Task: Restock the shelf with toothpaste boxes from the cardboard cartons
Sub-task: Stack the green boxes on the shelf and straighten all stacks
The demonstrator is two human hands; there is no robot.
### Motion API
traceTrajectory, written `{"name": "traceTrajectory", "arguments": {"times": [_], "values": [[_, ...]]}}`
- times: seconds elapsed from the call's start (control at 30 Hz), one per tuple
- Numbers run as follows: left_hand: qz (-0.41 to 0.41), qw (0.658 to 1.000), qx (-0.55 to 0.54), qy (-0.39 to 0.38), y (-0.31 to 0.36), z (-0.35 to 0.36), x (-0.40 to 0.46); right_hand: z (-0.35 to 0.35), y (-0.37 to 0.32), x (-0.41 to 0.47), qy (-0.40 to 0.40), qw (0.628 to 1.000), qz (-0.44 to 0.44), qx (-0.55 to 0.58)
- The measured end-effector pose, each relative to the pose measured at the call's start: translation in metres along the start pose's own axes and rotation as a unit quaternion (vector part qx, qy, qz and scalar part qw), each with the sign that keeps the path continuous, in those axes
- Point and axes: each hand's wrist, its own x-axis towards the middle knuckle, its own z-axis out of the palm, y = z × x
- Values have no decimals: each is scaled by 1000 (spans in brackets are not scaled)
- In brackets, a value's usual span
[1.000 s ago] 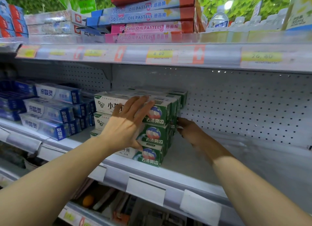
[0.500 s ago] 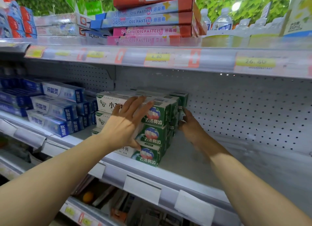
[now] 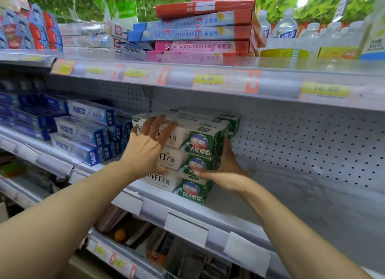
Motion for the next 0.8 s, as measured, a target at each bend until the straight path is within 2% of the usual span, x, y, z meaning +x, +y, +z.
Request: {"name": "traceTrajectory", "arguments": {"times": [0.2,0.43,0.47,0.57,0.63,0.73,0.8], "values": [[4,1000,-9,-12,-27,19,2,21,7,-9,27,999,37,27],[89,989,0,115,-48,52,7,46,-13,-16,122,989,85,24],[92,988,-3,126,-52,54,5,52,-16,-18,157,983,99,8],[80,987,-34,133,-66,61,-2,68,-21,-24,253,950,109,-145],[78,988,-63,119,-78,67,-7,80,-27,-25,267,930,108,-229],[76,990,-83,80,-87,76,-11,91,-33,-24,270,927,123,-232],[77,990,-92,73,-88,79,-10,91,-35,-22,244,927,153,-238]]}}
